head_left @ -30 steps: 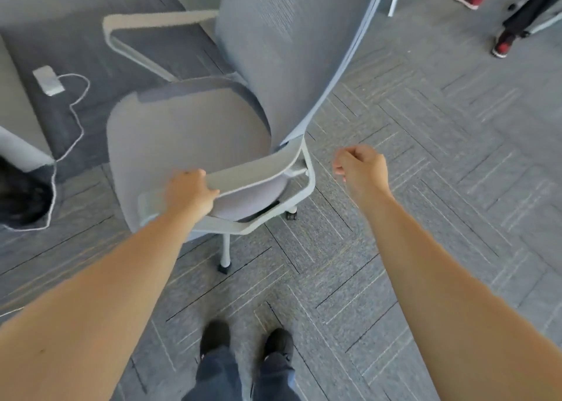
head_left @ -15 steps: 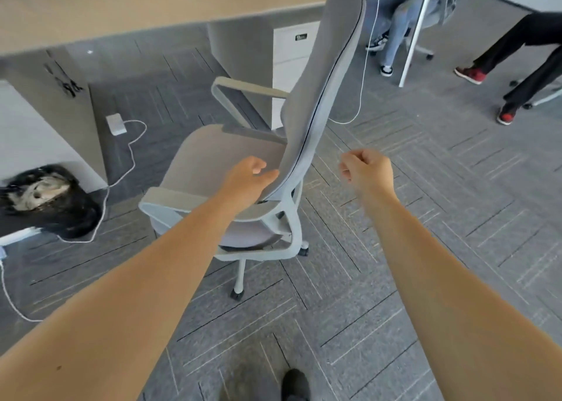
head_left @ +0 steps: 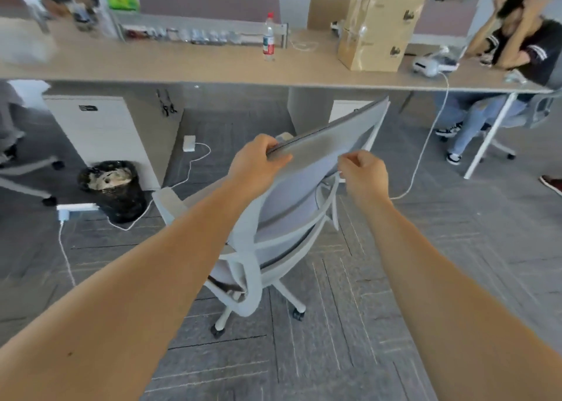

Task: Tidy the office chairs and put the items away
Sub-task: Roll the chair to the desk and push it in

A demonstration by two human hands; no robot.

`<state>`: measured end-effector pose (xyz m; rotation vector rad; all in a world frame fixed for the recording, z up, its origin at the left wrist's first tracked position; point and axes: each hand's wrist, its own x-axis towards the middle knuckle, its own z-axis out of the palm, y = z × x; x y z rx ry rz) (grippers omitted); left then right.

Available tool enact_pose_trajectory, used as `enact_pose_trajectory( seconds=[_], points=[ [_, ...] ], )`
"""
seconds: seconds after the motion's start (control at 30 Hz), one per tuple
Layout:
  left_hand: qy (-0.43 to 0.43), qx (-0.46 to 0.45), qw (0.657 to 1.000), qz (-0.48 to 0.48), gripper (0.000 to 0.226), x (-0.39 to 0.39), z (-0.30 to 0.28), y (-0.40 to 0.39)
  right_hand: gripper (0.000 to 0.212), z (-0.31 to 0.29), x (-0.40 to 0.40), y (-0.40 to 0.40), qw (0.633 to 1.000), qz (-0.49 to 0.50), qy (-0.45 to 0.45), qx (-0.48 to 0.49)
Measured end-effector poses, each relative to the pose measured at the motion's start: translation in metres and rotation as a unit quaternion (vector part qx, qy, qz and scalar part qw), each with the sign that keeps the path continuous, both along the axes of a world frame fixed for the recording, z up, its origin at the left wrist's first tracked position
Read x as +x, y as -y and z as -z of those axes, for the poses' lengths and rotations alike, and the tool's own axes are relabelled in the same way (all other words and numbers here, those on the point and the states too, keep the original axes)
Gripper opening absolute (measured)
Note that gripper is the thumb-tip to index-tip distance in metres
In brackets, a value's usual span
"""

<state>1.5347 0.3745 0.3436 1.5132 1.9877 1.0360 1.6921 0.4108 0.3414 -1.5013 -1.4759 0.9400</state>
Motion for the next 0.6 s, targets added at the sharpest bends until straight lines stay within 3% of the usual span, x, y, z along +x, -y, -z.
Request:
enact_pose_trajectory(
  seconds=[0.17,0.3,0.6],
  points=[
    [-0.115,-0.041,0.989,-0.083,0.024,0.009,-0.003,-0.017,0.024,-0.009,0.012,-0.026,0.996,-0.073,0.035,0.038],
    [-0.204,-0.044,0.973,-0.097,0.025,-0.003,-0.004,-0.010,0.029,-0.008,0.009,-0.043,0.989,-0.100,0.064,0.094],
    [-0.218,-0.005,0.962,-0.165,0.040,-0.017,-0.004,0.005,0.053,-0.004,-0.002,-0.067,0.950,-0.098,0.201,0.216]
  ],
)
